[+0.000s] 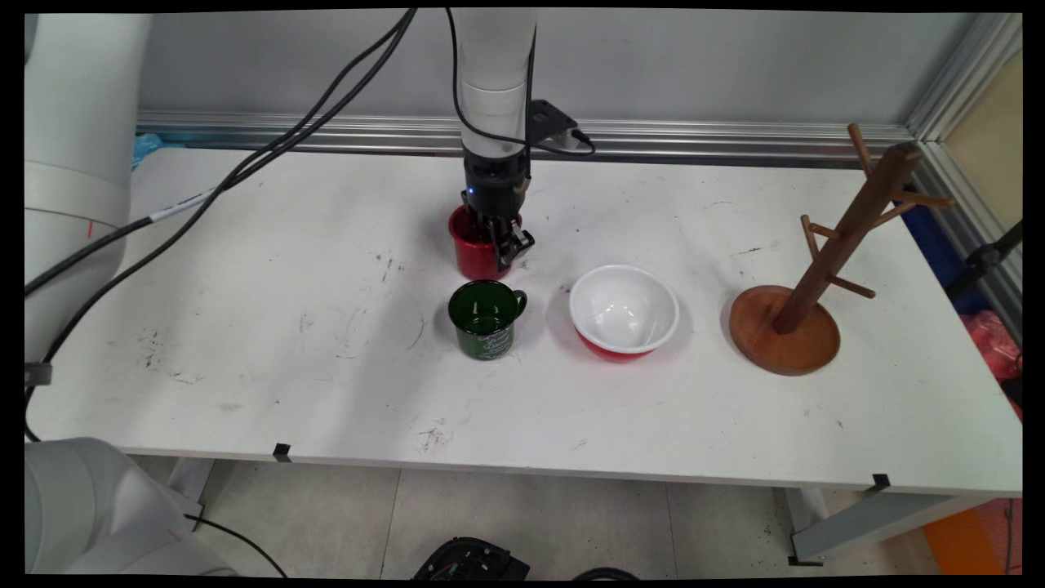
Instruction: Place the picked object on the table
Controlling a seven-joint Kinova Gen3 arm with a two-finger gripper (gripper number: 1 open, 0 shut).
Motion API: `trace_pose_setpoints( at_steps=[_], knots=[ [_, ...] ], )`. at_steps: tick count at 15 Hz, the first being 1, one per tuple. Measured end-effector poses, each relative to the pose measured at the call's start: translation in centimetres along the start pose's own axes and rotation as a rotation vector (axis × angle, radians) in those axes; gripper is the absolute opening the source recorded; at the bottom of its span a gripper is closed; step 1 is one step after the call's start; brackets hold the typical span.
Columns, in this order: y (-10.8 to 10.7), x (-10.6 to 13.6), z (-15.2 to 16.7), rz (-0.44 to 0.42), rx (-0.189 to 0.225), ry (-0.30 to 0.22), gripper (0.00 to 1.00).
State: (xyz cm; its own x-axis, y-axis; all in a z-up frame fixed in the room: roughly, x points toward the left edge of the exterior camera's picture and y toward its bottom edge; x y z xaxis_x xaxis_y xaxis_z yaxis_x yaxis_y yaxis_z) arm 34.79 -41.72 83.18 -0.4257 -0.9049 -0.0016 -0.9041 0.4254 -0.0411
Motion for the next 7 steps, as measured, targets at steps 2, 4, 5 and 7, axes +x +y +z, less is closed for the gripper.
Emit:
trace_pose_setpoints(
  at_steps=[2,4,5,7],
  knots=[
    [-0.06,0.22,0.38,-0.004,-0.002,-0.004,1.0],
    [-0.15,0.39,0.69,-0.004,-0.002,-0.004,1.0],
    [-0.15,0.46,0.75,-0.002,-0.001,-0.003,1.0],
    [-0.14,0.73,0.8,0.008,0.001,0.008,1.0]
  ],
)
